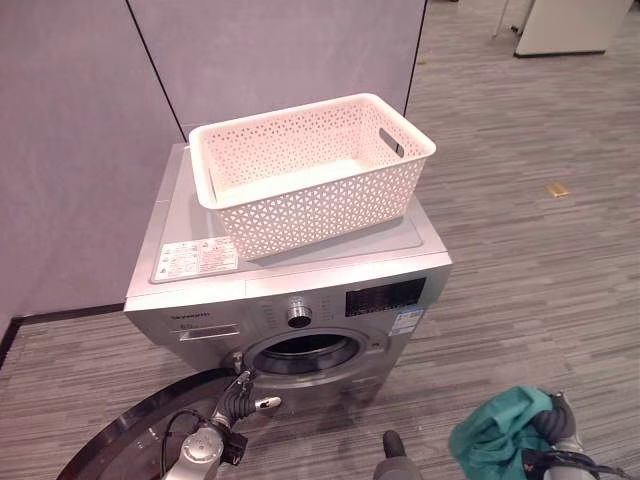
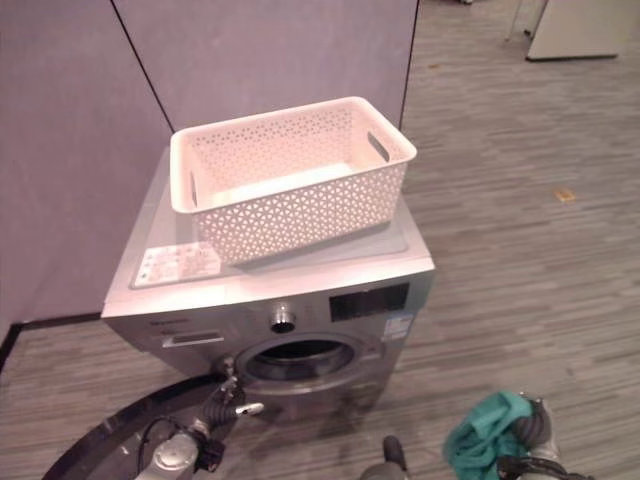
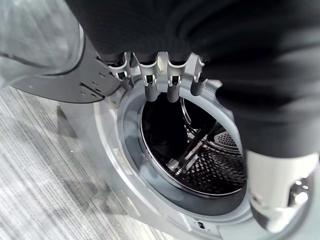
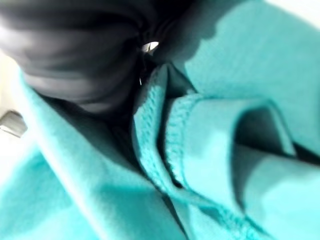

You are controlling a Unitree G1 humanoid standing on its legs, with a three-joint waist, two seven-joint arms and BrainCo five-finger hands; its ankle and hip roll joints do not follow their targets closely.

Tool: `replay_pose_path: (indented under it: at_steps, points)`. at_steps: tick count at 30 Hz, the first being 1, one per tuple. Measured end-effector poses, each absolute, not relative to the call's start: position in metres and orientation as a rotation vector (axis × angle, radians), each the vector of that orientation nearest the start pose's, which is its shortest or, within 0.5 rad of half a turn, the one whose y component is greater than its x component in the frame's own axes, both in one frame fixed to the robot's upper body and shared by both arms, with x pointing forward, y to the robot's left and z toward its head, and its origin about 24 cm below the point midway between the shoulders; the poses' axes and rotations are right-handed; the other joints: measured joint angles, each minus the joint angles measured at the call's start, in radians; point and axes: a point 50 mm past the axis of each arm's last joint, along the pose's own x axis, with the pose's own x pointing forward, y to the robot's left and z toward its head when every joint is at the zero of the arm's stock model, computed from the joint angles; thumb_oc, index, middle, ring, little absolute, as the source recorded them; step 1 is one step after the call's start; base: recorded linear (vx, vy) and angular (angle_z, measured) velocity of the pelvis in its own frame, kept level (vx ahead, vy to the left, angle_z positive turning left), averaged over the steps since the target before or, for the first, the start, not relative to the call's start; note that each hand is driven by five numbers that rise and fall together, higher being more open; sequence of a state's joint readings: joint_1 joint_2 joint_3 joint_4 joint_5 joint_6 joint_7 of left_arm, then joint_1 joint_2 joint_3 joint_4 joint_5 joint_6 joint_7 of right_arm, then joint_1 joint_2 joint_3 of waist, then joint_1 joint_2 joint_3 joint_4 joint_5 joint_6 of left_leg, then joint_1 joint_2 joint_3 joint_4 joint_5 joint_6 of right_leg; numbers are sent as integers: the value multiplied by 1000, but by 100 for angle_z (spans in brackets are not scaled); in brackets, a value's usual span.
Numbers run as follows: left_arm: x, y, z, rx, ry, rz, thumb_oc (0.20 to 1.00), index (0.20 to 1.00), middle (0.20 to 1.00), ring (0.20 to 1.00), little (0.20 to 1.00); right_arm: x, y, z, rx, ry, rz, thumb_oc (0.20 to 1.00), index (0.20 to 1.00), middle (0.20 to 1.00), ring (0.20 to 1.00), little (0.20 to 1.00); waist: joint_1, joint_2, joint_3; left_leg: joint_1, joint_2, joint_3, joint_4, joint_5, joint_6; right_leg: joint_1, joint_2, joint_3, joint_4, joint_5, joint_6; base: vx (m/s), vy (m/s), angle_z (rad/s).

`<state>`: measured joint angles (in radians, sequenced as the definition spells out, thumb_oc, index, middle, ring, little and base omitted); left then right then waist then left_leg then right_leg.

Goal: Grab the laundry basket,head to the washer,open it,put in the laundry and shut it.

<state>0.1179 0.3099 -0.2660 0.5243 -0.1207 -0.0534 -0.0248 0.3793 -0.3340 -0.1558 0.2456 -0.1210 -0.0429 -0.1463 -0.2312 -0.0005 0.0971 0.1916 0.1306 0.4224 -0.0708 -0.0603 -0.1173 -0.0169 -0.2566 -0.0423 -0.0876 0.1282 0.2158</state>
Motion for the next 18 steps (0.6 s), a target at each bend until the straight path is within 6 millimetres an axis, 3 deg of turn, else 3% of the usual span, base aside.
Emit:
replay_pose_path:
  at_steps: [8,12,17,18]
  points:
    - [179,175,-83,239,575,-315,1000,1000,1000,1000,1000,156,-236,-51,-386,462,-47,200,200,200,200,200,41,-22,39,-22,-4,-51,14,7,-5,19,-16,-52,0,-4,2,-3,-14,18]
    - [180,177,-82,235,566,-314,1000,1000,1000,1000,1000,169,-232,-45,-363,412,-31,200,200,200,200,200,56,-17,39,-20,-9,-52,14,3,1,21,-21,-53,0,-4,2,0,0,1]
    - [181,174,-81,236,557,-330,1000,1000,1000,1000,1000,171,-229,-44,-354,404,-19,200,200,200,200,200,55,-15,41,-21,-8,-55,15,1,3,24,-21,-59,0,-5,2,3,-31,5]
    - [187,157,-79,268,531,-413,1000,1000,1000,1000,1000,177,-206,-51,-302,410,60,200,200,200,200,200,67,-15,44,-38,2,-81,34,-3,7,38,-25,-96,0,-12,4,-13,-113,37]
